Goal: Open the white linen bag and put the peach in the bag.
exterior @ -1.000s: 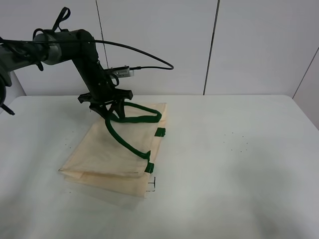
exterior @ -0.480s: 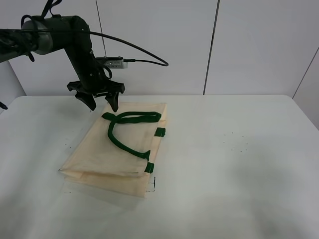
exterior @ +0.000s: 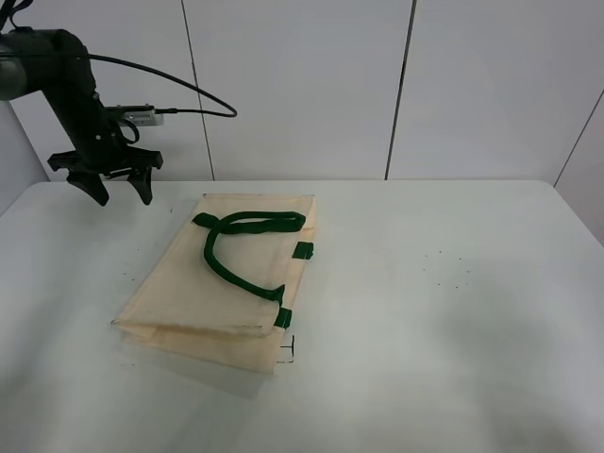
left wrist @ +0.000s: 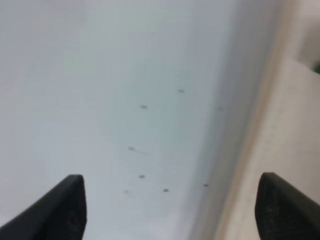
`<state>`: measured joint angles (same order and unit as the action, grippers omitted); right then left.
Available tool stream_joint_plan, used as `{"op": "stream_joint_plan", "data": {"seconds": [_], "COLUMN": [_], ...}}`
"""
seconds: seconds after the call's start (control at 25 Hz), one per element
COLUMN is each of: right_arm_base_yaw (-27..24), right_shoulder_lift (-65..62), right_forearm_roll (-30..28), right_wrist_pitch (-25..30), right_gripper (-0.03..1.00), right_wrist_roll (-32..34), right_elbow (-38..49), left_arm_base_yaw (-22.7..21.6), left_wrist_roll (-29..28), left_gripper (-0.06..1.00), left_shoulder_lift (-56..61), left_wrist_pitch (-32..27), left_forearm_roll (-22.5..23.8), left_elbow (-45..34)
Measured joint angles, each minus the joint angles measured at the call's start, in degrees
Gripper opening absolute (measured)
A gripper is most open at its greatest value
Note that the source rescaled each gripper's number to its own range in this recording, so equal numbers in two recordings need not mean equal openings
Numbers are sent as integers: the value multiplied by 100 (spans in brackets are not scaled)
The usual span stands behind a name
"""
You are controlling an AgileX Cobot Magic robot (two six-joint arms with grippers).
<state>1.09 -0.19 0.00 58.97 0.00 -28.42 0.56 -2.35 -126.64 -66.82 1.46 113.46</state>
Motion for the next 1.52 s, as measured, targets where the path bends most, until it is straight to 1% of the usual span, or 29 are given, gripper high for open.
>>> {"op": "stream_joint_plan", "data": {"seconds": [0.16, 0.28, 0.4, 0.64, 0.92, 1.28, 1.44, 1.52], "right_arm_base_yaw": [0, 0, 0, 0, 0, 0, 0, 0], "right_shoulder_lift": [0, 0, 0, 0, 0, 0, 0, 0], "right_forearm_roll": [0, 0, 0, 0, 0, 0, 0, 0], "right_wrist_pitch": [0, 0, 0, 0, 0, 0, 0, 0], "right_gripper": [100, 100, 100, 100, 100, 100, 100, 100], "right_wrist_roll": [0, 0, 0, 0, 0, 0, 0, 0], "right_elbow": [0, 0, 0, 0, 0, 0, 0, 0], "left_arm_base_yaw": [-134, -134, -134, -134, -134, -134, -134, -134], "left_wrist_roll": [0, 50, 69, 69, 69, 69, 84, 89], "left_gripper": [100, 100, 100, 100, 100, 100, 100, 100], "left_shoulder_lift": [75, 416, 960, 2433, 4608, 7542, 8900, 9523], "left_wrist_pitch": [0, 0, 0, 0, 0, 13, 302, 421], "left_forearm_roll": [4, -6, 2, 139, 139, 158, 158, 158], "left_elbow": [-46, -347, -863, -2493, -4707, -7015, -7981, -8285]}}
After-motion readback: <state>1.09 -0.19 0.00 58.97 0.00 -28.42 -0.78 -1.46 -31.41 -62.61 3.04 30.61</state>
